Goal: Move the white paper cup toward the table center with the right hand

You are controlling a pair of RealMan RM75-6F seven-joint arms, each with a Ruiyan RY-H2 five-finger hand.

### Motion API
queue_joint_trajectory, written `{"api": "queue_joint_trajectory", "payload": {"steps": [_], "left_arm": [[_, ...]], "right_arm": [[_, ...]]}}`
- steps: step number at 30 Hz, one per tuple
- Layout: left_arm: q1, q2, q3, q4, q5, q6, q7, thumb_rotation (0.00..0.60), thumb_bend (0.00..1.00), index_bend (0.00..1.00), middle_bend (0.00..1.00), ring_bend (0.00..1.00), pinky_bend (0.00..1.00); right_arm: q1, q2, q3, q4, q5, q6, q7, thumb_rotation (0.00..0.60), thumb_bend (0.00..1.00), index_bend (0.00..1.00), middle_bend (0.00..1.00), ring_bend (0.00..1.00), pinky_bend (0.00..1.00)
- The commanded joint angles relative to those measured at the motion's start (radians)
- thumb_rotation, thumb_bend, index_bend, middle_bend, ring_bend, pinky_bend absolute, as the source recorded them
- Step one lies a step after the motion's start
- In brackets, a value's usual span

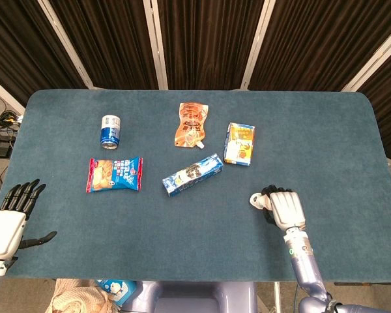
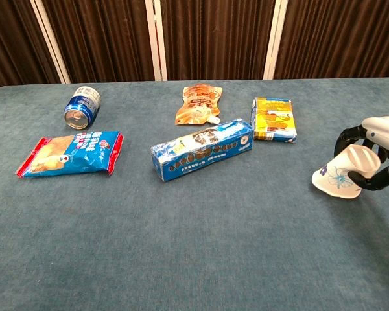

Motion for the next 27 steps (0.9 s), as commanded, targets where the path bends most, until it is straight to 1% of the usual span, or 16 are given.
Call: {"api": "queue_joint_trajectory", "payload": {"steps": [1,4,7,11,14,17,21,24,27], "left_arm": [[0.001,0.0,0.001,0.0,0.001,0.001,-0.001,0.6,0.0,0.0,0.0,0.0,0.0],[0.0,0.0,0.001,-0.001,0.001,0.001,-0.002,0.6,0.0,0.0,0.0,0.0,0.0],[0.0,0.0,0.001,0.0,0.002,0.001,-0.001,0.6,0.0,0.0,0.0,0.0,0.0],[0.002,0.0,0.001,-0.001,0.002,0.003,0.001,0.6,0.0,0.0,0.0,0.0,0.0],[0.002,-0.001,0.0,0.0,0.0,0.004,0.001,0.6,0.0,0.0,0.0,0.0,0.0],[0.002,-0.002,-0.001,0.001,-0.001,0.005,0.005,0.6,0.0,0.0,0.0,0.0,0.0],[0.004,-0.004,-0.001,0.002,0.002,0.009,0.009,0.6,0.0,0.0,0.0,0.0,0.0],[0.004,-0.006,0.0,0.003,0.005,0.011,0.013,0.6,0.0,0.0,0.0,0.0,0.0],[0.005,-0.009,-0.001,0.006,0.007,0.016,0.017,0.6,0.0,0.0,0.0,0.0,0.0]], "right_arm": [[0.006,0.003,-0.006,-0.011,0.016,0.004,-0.025,0.6,0.49,0.01,0.21,0.28,0.34],[0.009,0.009,-0.013,-0.026,0.028,0.011,-0.047,0.6,0.47,0.0,0.12,0.23,0.32],[0.01,0.017,-0.016,-0.041,0.029,0.022,-0.053,0.6,0.45,0.0,0.05,0.19,0.32],[0.006,0.041,-0.023,-0.062,0.018,0.038,-0.053,0.6,0.45,0.0,0.03,0.16,0.28],[-0.009,0.083,-0.036,-0.096,-0.012,0.06,-0.041,0.6,0.45,0.0,0.01,0.12,0.24],[-0.037,0.15,-0.06,-0.141,-0.063,0.088,-0.012,0.6,0.44,0.0,0.0,0.07,0.2],[-0.091,0.257,-0.11,-0.19,-0.158,0.13,0.054,0.6,0.44,0.0,0.0,0.05,0.17],[-0.146,0.335,-0.153,-0.21,-0.246,0.175,0.14,0.6,0.44,0.0,0.0,0.02,0.14],[-0.212,0.407,-0.202,-0.2,-0.34,0.238,0.232,0.6,0.44,0.0,0.0,0.0,0.11]]}}
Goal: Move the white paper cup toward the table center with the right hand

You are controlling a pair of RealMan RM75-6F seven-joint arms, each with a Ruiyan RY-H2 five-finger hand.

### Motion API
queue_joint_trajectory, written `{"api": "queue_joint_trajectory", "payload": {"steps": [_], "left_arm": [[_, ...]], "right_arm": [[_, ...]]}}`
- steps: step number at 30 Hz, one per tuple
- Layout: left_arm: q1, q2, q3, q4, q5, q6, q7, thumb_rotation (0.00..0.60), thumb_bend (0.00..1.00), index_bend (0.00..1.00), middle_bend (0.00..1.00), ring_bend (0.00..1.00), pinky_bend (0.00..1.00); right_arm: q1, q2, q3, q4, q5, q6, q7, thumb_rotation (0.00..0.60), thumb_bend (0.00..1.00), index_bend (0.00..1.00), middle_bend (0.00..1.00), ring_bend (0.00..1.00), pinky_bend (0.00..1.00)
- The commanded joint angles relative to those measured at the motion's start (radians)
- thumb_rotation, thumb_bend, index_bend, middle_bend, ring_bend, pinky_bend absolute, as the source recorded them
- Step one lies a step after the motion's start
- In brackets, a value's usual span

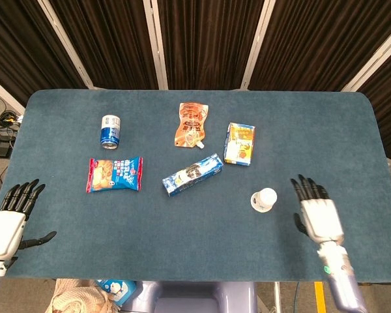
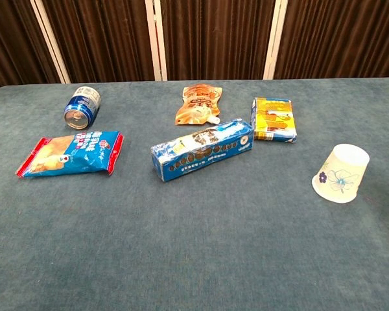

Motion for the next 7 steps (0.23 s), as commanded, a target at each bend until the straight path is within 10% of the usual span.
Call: {"api": "queue_joint_trajectory", "payload": {"steps": [1,7], "left_arm": [[0.001,-0.003,-0.001,0.002,0.002,0.004,0.003,0.6,0.0,0.0,0.0,0.0,0.0],[0.002,-0.01,-0.004,0.009,0.005,0.012,0.009,0.6,0.0,0.0,0.0,0.0,0.0]], "right_arm": [[-0.098,0.103,-0.078,0.004,-0.132,0.092,0.128,0.6,0.44,0.0,0.0,0.0,0.1],[-0.201,0.137,-0.128,0.134,-0.259,0.22,0.235,0.6,0.44,0.0,0.0,0.0,0.09]]}}
